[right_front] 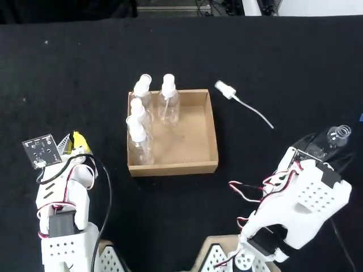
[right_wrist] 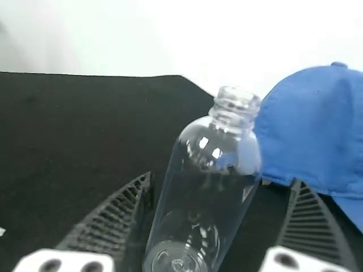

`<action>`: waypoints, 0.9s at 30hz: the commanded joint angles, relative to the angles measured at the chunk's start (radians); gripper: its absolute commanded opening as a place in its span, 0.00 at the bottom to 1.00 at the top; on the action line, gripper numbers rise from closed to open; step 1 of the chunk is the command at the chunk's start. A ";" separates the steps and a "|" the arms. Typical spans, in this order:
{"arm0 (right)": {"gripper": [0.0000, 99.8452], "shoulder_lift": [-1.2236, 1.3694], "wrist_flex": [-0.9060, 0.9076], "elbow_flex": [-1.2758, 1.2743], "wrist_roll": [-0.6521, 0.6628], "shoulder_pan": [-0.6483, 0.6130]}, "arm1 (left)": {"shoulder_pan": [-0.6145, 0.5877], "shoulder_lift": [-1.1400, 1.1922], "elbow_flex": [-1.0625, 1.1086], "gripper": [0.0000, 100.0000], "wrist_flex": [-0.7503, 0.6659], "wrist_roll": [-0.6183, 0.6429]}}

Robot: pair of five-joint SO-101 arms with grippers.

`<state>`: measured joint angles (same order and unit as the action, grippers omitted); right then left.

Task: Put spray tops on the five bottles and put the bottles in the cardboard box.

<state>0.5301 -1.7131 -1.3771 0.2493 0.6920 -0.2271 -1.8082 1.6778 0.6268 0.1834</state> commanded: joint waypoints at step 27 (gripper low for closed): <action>0.13 -1.458 2.139 0.440 0.356 -0.282 | -0.010 -0.020 0.022 0.03 0.003 -0.008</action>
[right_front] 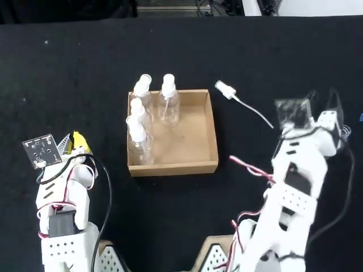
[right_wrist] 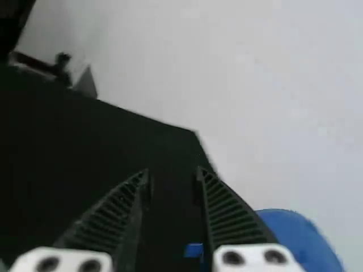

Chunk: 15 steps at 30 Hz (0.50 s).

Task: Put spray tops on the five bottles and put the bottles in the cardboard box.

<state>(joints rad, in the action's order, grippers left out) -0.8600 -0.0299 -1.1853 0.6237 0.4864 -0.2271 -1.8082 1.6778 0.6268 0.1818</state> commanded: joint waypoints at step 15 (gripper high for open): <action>0.19 0.426 0.732 0.710 -0.008 -0.236 | -0.010 -0.020 0.022 0.03 0.005 -0.006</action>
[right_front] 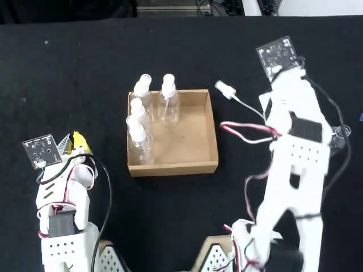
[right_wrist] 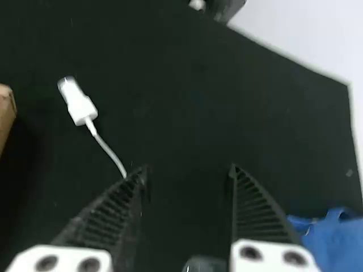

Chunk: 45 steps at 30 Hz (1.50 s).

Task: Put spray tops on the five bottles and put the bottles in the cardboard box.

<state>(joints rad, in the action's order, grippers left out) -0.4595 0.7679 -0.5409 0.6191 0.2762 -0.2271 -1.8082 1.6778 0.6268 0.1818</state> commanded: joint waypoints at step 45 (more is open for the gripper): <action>0.19 1.868 0.812 2.209 0.253 -0.227 | -0.010 -0.020 0.022 0.03 0.003 -0.006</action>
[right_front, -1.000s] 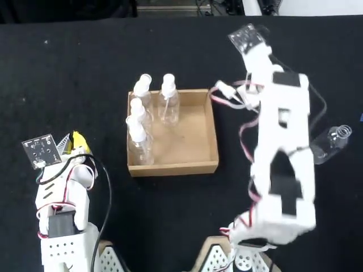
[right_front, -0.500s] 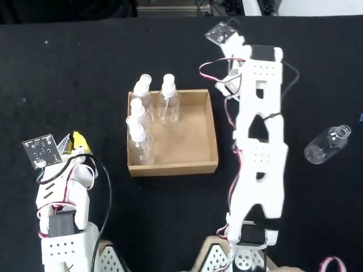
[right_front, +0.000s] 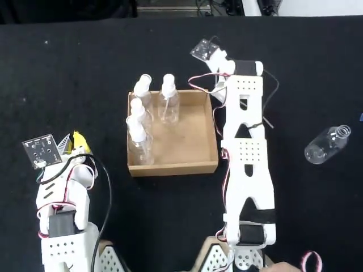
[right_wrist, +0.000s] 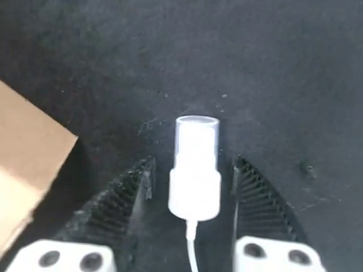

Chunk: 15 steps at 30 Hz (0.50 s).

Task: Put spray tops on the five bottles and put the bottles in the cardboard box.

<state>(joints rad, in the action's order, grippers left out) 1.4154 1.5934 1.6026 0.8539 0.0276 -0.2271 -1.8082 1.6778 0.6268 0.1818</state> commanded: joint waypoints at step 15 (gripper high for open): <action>0.01 -0.139 -0.017 0.068 -0.097 0.147 | -0.010 -0.020 0.022 0.03 0.003 -0.006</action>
<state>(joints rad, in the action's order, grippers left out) 1.4124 1.5919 1.6180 0.8155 0.1043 -0.2271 -1.8082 1.6778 0.6268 0.1818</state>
